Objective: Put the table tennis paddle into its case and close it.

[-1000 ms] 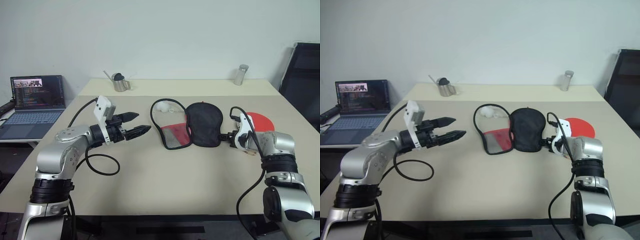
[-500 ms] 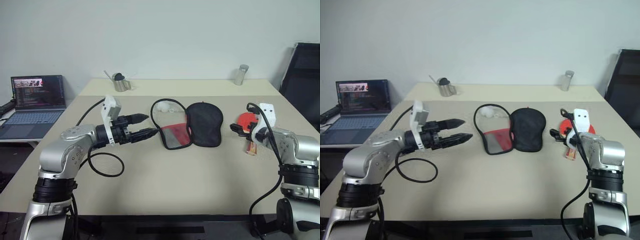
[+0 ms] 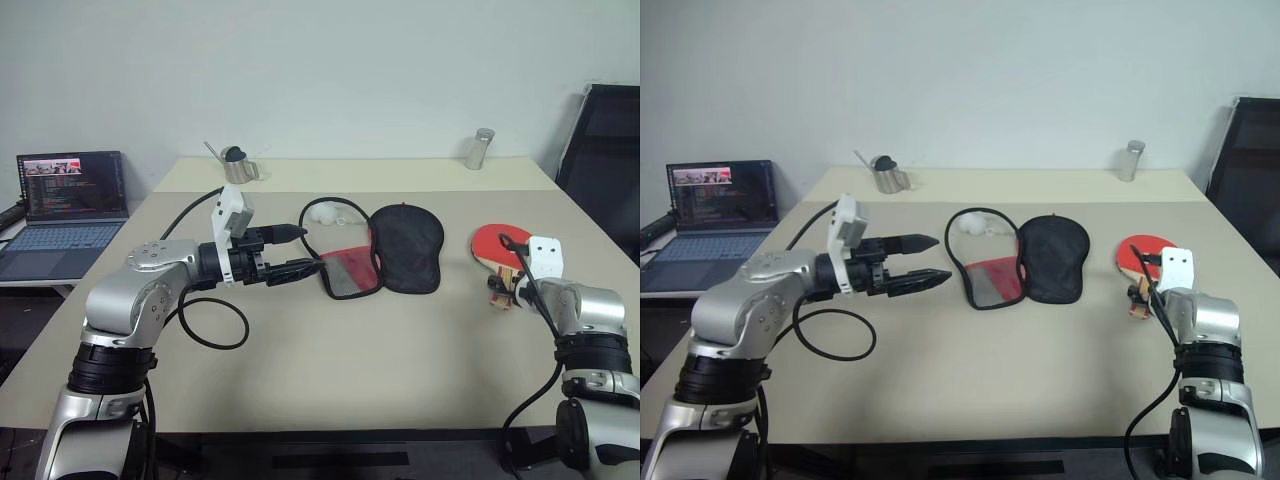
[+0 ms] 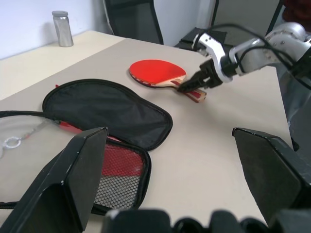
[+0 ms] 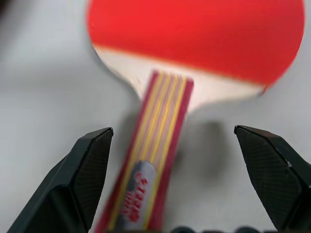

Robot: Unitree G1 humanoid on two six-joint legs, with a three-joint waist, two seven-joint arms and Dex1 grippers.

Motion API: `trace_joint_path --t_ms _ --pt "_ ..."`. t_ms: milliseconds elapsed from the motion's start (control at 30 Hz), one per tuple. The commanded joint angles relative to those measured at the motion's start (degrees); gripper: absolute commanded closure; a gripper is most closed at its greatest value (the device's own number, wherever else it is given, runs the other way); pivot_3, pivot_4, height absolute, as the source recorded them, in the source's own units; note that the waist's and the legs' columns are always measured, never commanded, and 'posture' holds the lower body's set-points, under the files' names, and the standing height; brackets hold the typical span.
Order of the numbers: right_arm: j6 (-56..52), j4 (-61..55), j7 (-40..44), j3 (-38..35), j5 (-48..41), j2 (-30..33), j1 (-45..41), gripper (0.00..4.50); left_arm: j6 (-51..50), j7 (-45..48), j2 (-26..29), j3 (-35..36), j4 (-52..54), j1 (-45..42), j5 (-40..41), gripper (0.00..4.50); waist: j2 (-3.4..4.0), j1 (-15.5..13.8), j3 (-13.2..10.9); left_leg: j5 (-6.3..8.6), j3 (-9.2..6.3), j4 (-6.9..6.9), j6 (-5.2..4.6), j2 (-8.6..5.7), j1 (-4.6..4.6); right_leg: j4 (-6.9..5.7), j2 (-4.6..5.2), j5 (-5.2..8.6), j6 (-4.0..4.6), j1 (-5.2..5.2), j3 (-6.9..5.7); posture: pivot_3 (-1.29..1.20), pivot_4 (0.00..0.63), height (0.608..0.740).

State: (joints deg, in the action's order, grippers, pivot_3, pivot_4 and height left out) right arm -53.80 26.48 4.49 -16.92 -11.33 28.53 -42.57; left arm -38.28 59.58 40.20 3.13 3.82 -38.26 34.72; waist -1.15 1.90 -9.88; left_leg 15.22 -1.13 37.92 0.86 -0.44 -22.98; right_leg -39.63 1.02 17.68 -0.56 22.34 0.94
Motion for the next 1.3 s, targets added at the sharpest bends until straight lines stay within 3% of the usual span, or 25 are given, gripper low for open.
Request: trace_joint_path --t_ms 33,400,500,667,833,1067,1300 --pt "2.4 1.4 -0.9 -0.3 0.5 -0.8 -2.1 0.08 1.0 0.1 0.6 1.2 0.8 -0.7 -0.1 0.0 0.0 0.1 0.0 0.0 0.01 0.0 0.0 0.0 0.01 0.0 0.0 0.0 0.0 -0.01 0.0 0.0 0.15 0.74" --pt "13.5 17.3 -0.7 2.0 3.6 -1.7 -6.2 0.08 1.4 -0.3 1.0 1.5 0.4 -0.6 -0.6 0.0 -0.09 1.1 0.0 -0.01 0.06 0.13 -0.01 0.0 0.22 -0.21 -0.01 -0.01 -0.01 -0.16 0.07 0.0 0.15 0.74" --pt "15.7 20.1 -0.7 3.2 4.6 -1.4 -6.8 0.66 1.4 -0.4 1.1 1.7 0.4 -0.4 -0.9 0.0 -0.14 1.1 0.1 -0.02 0.06 0.14 -0.01 0.0 0.33 -0.25 -0.01 -0.02 -0.03 -0.26 0.08 0.0 0.15 0.74" --pt "17.3 22.2 -1.5 4.0 5.4 -1.4 -7.3 2.34 1.5 -0.5 1.2 1.9 0.4 -0.2 -1.2 0.0 -0.39 1.0 0.2 -0.03 0.04 0.15 -0.02 0.0 0.38 -0.24 0.0 -0.04 -0.06 -0.34 0.06 0.0 0.15 0.74" --pt "20.5 22.9 -5.3 3.5 5.7 -1.1 -7.3 3.37 1.6 -1.0 1.6 2.4 0.5 0.2 -1.4 0.0 -0.49 0.1 0.3 -0.04 -0.03 0.2 -0.06 -0.03 0.51 0.05 0.01 -0.18 -0.21 -0.63 0.03 0.0 0.15 0.74" --pt "23.7 19.7 -7.5 3.7 5.7 -0.6 -8.4 3.39 1.3 -2.1 2.6 3.9 1.2 2.1 -1.4 0.0 -0.39 -0.3 0.2 -0.17 -0.05 0.15 -0.29 -0.13 0.41 0.66 0.09 -0.6 -0.31 -0.79 0.02 0.0 0.15 0.74" --pt "18.7 9.5 -6.3 3.1 4.1 -1.1 -8.4 3.39 1.1 -3.1 3.6 5.5 2.2 4.0 -0.9 0.0 -0.02 0.0 0.0 -0.18 0.04 -0.02 -0.27 -0.04 -0.22 0.59 0.05 -0.58 -0.27 0.0 0.04 0.0 0.15 0.74"
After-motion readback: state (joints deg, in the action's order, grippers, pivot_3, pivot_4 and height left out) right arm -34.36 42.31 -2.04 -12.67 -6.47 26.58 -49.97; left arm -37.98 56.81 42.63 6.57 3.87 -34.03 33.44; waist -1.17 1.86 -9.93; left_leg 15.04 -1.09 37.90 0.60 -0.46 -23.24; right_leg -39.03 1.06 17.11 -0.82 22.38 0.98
